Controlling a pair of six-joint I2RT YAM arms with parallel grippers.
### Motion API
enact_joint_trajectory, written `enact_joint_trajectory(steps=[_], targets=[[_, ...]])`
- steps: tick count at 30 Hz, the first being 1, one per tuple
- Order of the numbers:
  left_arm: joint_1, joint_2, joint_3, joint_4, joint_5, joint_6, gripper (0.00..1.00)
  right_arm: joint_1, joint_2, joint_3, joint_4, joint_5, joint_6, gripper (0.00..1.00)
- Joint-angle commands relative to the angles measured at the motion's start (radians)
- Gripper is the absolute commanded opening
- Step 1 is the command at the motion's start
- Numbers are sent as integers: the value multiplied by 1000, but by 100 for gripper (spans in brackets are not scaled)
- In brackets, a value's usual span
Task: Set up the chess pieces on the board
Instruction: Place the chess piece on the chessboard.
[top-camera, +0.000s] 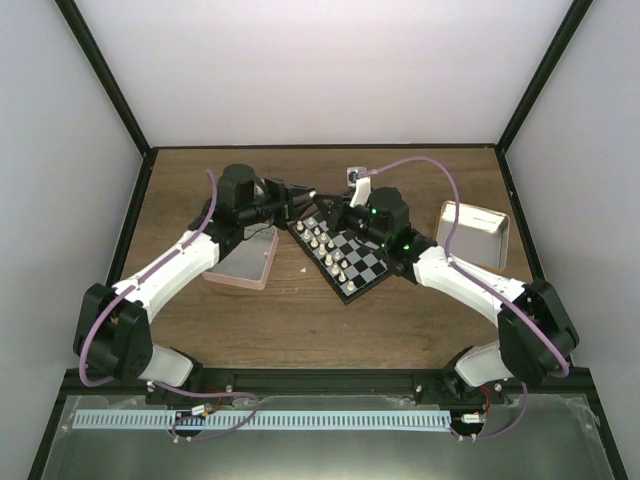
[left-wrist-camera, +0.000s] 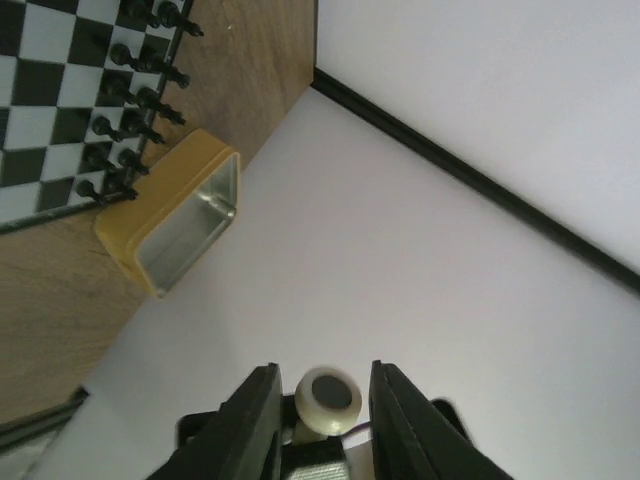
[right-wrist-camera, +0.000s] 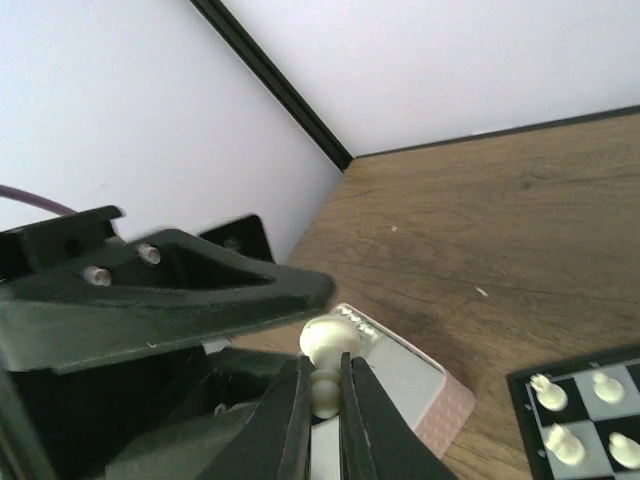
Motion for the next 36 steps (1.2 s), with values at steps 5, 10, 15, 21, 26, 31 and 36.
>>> enact_joint_trajectory(steps=[5, 10, 15, 21, 26, 31, 36], targets=[[23, 3, 86, -273, -35, 330, 50, -15, -37, 119, -366, 90, -39, 1], [102, -22, 150, -525, -210, 682, 59, -35, -1, 199, -788, 88, -83, 1], [135, -58, 171, -591, -358, 1029, 62, -35, 35, 204, -1088, 140, -112, 1], [158, -74, 139, -655, -457, 1254, 62, -35, 158, 256, -1220, 138, -137, 1], [212, -72, 89, -654, -430, 1286, 63, -35, 237, 288, -1209, 99, -149, 1], [239, -47, 60, -632, -370, 1292, 62, -35, 297, 319, -1203, 111, -145, 1], [254, -34, 40, -622, -349, 1289, 61, -35, 351, 351, -1198, 115, -143, 2]])
